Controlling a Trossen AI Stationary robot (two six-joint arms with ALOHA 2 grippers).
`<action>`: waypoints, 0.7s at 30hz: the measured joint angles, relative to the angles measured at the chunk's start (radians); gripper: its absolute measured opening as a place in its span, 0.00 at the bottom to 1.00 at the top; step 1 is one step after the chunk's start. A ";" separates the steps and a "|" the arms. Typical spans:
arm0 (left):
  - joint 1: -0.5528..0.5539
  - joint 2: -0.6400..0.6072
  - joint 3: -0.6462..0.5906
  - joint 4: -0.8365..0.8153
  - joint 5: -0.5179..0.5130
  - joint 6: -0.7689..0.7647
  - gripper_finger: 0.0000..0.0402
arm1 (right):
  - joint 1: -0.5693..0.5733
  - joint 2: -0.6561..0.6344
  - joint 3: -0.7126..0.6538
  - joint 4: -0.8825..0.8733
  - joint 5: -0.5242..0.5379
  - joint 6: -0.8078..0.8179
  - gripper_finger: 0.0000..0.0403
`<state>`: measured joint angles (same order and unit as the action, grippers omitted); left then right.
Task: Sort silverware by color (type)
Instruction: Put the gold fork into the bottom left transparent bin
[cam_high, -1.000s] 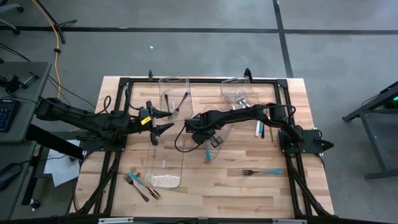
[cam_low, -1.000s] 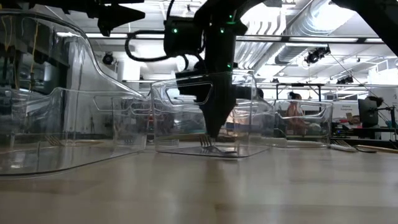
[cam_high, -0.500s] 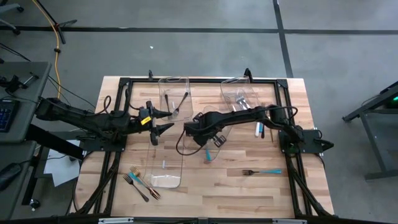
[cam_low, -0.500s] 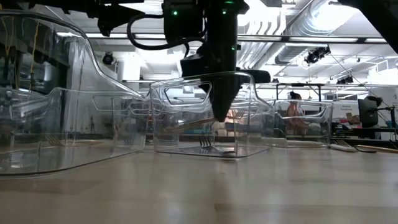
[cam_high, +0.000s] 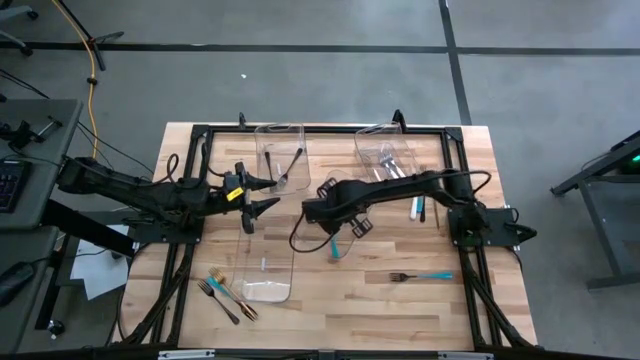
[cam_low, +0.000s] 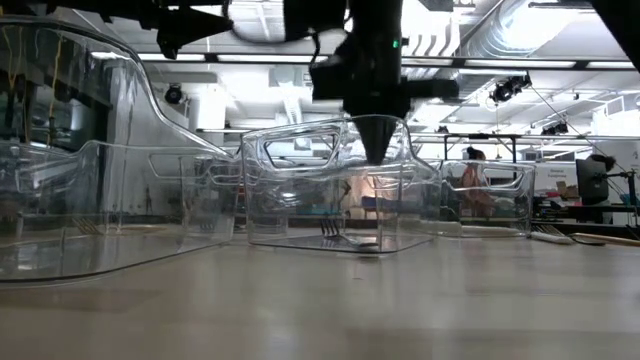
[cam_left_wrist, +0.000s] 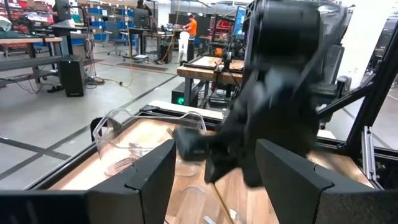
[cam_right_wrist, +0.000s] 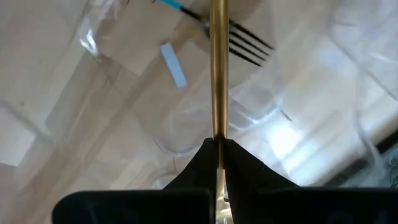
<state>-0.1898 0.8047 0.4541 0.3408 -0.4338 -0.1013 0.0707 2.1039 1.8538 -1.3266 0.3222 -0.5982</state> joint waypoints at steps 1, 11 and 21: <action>0.000 0.000 0.000 -0.001 0.000 0.000 0.53 | -0.002 -0.020 0.000 0.001 0.000 0.018 0.01; -0.002 0.000 0.000 -0.030 0.001 -0.016 0.53 | -0.005 -0.312 -0.160 0.149 -0.015 0.263 0.01; -0.003 0.000 0.000 -0.029 0.008 -0.073 0.53 | 0.038 -0.744 -0.825 0.956 -0.019 0.454 0.01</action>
<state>-0.1932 0.8047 0.4541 0.3117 -0.4255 -0.1748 0.1083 1.3594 1.0289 -0.3702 0.3031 -0.1445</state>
